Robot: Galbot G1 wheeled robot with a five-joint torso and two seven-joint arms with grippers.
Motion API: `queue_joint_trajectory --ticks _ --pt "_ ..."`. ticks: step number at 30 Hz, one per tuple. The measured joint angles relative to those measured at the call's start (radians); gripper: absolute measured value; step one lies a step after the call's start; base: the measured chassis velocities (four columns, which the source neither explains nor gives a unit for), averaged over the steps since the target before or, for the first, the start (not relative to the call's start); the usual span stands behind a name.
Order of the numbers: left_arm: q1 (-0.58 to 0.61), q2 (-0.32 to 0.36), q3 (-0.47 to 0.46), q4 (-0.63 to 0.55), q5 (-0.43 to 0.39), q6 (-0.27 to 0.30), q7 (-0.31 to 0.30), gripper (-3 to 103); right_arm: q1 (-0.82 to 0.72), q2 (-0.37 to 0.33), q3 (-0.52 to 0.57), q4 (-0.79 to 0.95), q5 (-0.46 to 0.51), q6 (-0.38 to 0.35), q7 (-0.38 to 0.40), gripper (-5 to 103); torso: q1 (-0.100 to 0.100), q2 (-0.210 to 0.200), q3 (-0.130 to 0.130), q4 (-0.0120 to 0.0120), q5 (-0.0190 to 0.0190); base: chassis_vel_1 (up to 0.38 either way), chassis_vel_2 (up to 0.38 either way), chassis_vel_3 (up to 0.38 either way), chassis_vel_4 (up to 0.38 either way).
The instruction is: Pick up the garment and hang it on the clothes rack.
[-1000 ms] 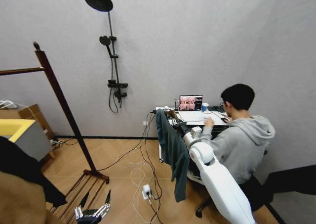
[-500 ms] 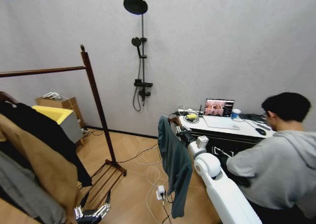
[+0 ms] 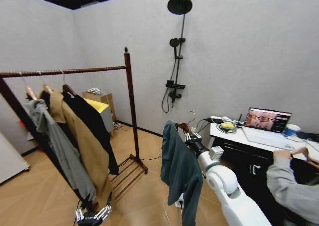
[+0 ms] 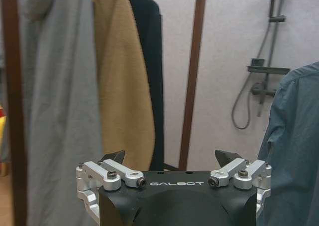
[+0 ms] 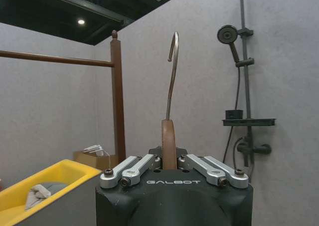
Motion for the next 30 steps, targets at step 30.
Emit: queue_joint_trajectory --ticks 30 --pt "0.0 0.0 0.0 0.0 0.0 0.0 0.0 100 0.015 -0.025 0.008 -0.044 -0.002 0.031 -0.043 9 0.0 0.0 0.0 -0.0001 0.0002 0.057 0.099 0.103 0.057"
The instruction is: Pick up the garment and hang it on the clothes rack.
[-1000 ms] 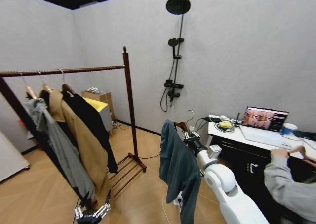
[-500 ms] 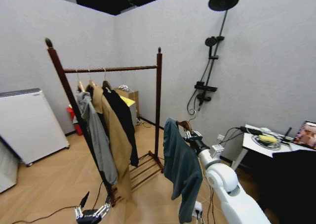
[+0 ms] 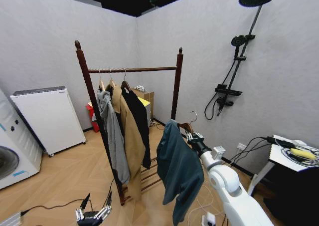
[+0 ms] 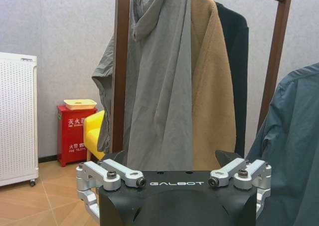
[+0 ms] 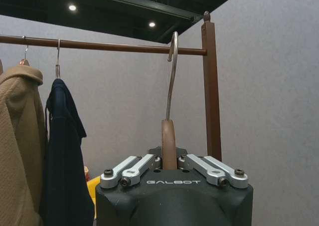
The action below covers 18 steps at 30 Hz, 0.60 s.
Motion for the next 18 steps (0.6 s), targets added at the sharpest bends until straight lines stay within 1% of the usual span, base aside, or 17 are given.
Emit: queue_joint_trajectory --ticks 8,11,12,14,17,18 --pt "0.0 0.0 0.0 0.0 0.0 0.0 0.0 100 0.005 0.007 -0.016 0.004 -0.003 0.0 0.0 9 0.0 0.0 0.0 -0.0002 -0.0003 -0.195 0.197 0.201 -0.201" --pt "0.0 0.0 0.0 0.0 0.0 0.0 0.0 100 0.01 0.009 -0.023 0.003 -0.004 -0.001 0.0 9 0.0 0.0 0.0 -0.0001 0.0 -0.232 0.298 0.294 -0.229" --pt "0.0 0.0 0.0 0.0 0.0 0.0 0.0 100 0.011 0.008 -0.025 0.002 -0.004 -0.002 0.0 9 0.001 0.0 0.0 0.0003 -0.0004 -0.224 0.32 0.327 -0.222" --pt "0.0 0.0 0.0 0.0 0.0 0.0 0.0 100 0.014 0.006 -0.028 0.001 -0.004 -0.004 0.0 9 0.0 0.0 0.0 0.0001 0.0 -0.23 0.322 0.327 -0.226" --pt "0.0 0.0 0.0 0.0 0.0 0.0 0.0 100 0.021 0.003 -0.031 -0.003 -0.004 -0.004 0.0 9 0.001 -0.001 0.0 -0.0002 -0.0004 -0.214 0.324 0.334 -0.218" --pt "0.0 0.0 0.0 0.0 0.0 0.0 0.0 100 0.024 0.001 -0.031 -0.005 -0.004 -0.005 0.001 9 0.001 -0.001 0.001 0.0001 0.0001 -0.174 0.323 0.332 -0.154"
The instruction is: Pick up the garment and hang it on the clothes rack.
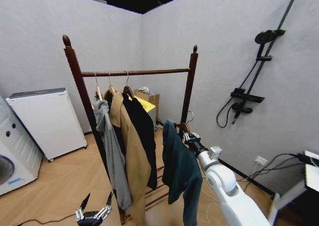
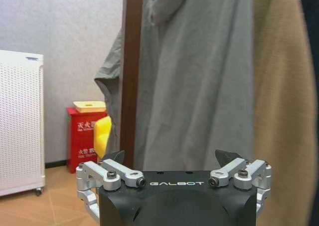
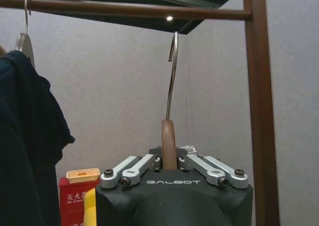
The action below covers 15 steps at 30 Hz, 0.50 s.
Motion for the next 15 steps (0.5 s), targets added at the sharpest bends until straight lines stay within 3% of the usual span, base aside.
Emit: queue_joint_trajectory --ticks 1,4,7,15 --pt "0.0 0.0 0.0 0.0 0.0 0.0 0.0 100 0.003 -0.002 0.0 -0.001 0.001 -0.001 0.0 9 0.0 0.0 0.0 0.0008 0.0008 -0.174 0.288 0.301 -0.154" --pt "0.0 0.0 0.0 0.0 0.0 0.0 0.0 100 0.015 -0.019 0.001 -0.001 0.006 -0.001 0.001 9 0.0 0.0 0.0 -0.0001 -0.0008 -0.116 0.253 0.195 -0.036" --pt "0.0 0.0 0.0 0.0 0.0 0.0 0.0 100 0.031 -0.046 0.007 0.002 0.019 -0.002 0.0 9 0.0 0.0 0.0 0.0002 0.0006 -0.031 0.174 0.051 0.002" --pt "0.0 0.0 0.0 0.0 0.0 0.0 0.0 100 0.094 -0.104 -0.005 0.03 0.066 -0.025 -0.002 9 -0.002 0.001 -0.001 -0.0003 -0.0003 0.059 -0.002 -0.027 0.033"
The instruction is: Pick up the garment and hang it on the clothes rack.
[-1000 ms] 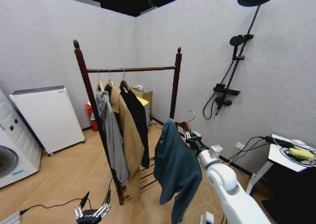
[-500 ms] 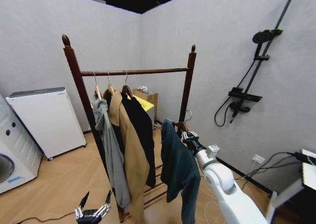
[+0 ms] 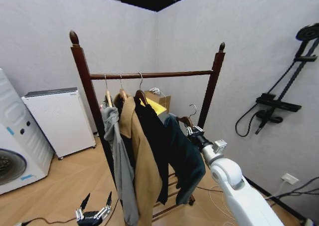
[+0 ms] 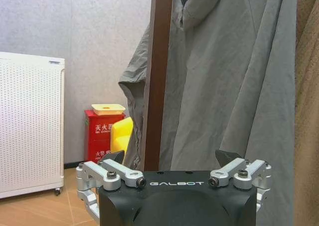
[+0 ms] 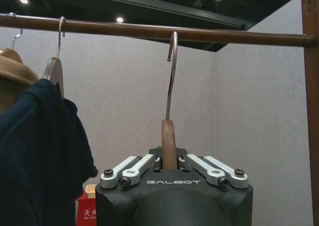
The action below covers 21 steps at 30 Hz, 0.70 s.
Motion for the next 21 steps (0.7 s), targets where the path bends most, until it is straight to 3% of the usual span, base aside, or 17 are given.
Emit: queue_joint_trajectory --ticks 8,21 --pt "0.0 0.0 0.0 0.0 0.0 0.0 0.0 100 0.233 -0.055 -0.062 -0.076 0.069 -0.042 0.0 9 0.002 -0.001 0.001 0.0006 0.0 0.023 0.009 0.02 0.018" --pt "0.0 0.0 0.0 0.0 0.0 0.0 0.0 100 0.404 -0.086 -0.14 -0.134 0.146 -0.097 -0.022 9 0.001 -0.001 0.0 0.0002 0.0001 -0.001 0.011 0.021 0.005"
